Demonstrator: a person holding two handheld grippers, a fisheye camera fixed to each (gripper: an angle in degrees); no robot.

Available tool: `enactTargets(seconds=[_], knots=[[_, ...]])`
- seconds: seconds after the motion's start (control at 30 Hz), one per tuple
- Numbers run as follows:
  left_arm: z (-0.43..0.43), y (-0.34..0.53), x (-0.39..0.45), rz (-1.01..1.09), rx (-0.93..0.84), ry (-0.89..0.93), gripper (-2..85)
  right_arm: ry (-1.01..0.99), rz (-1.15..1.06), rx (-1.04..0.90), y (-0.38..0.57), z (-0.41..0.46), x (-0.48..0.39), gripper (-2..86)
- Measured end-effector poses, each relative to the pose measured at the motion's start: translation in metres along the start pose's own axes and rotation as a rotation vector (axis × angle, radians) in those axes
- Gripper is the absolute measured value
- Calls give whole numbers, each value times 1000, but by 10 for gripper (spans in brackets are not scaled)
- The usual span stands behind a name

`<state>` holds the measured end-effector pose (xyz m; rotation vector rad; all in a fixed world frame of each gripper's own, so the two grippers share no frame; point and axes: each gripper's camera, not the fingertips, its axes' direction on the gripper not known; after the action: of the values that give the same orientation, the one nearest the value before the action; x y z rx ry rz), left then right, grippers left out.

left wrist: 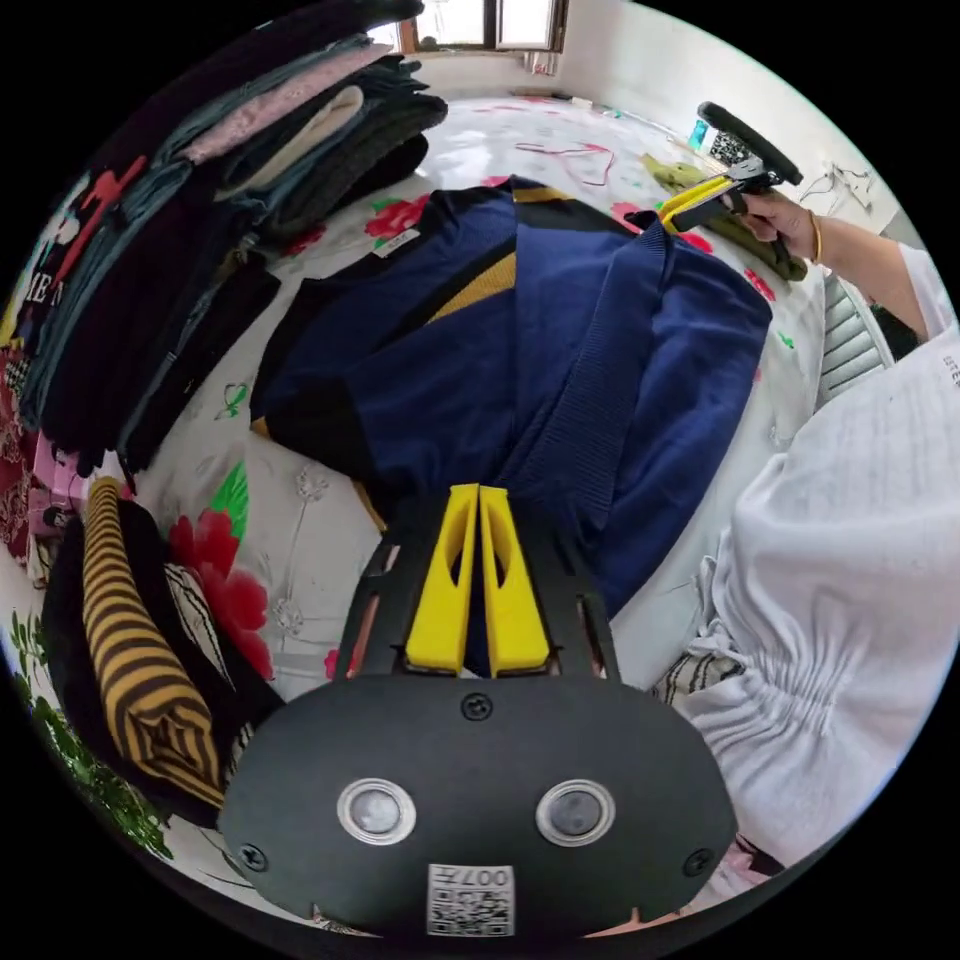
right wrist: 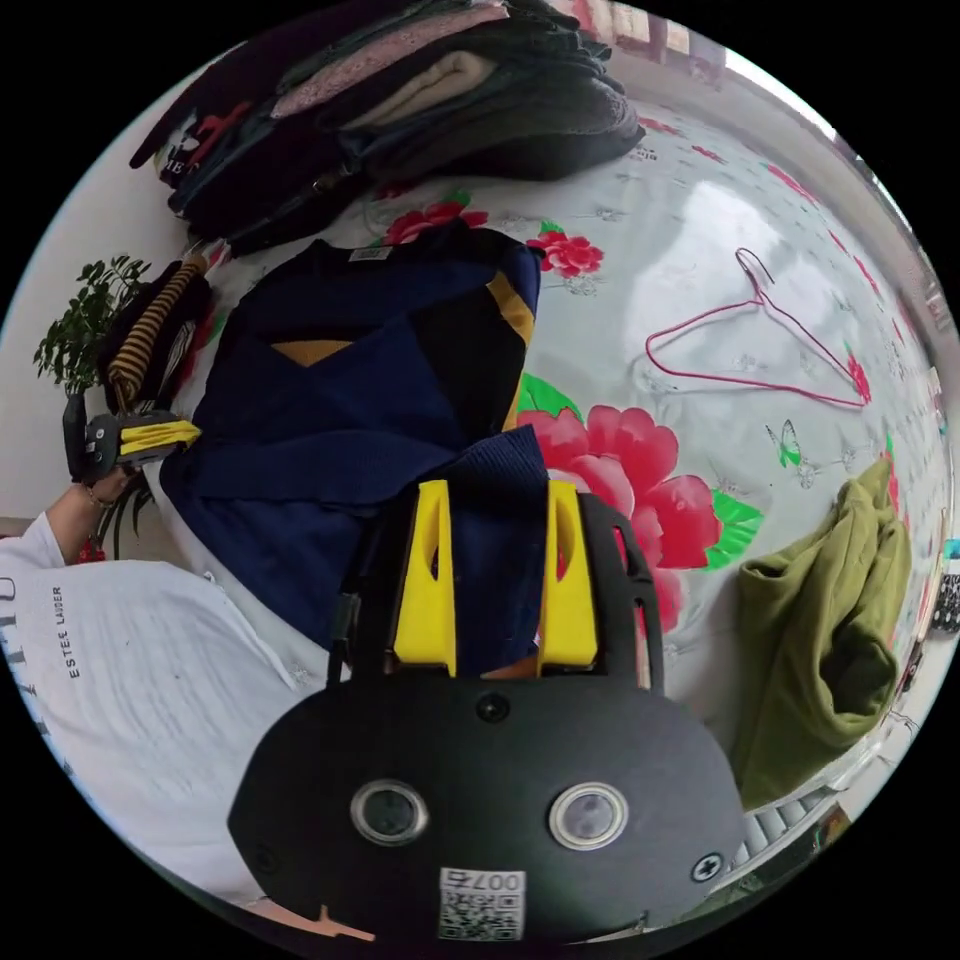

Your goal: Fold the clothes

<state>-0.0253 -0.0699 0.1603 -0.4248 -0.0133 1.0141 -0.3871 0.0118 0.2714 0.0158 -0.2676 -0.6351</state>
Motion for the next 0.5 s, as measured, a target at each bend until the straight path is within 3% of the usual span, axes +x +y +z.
enactTargets(seconds=[0.1, 0.27, 0.37, 0.5], knots=[[-9, 12, -49, -229, 118, 284, -7, -91, 14, 49, -10, -6, 12, 32], [-30, 69, -124, -731, 409, 422, -3, -255, 173, 175, -16, -23, 50, 11], [-48, 63, -107, -536, 440, 344, 27, -251, 207, 142, -19, -11, 54, 13], [-40, 27, -46, -153, 212, 290, 93, -169, 179, 114, -19, -1, 45, 15]])
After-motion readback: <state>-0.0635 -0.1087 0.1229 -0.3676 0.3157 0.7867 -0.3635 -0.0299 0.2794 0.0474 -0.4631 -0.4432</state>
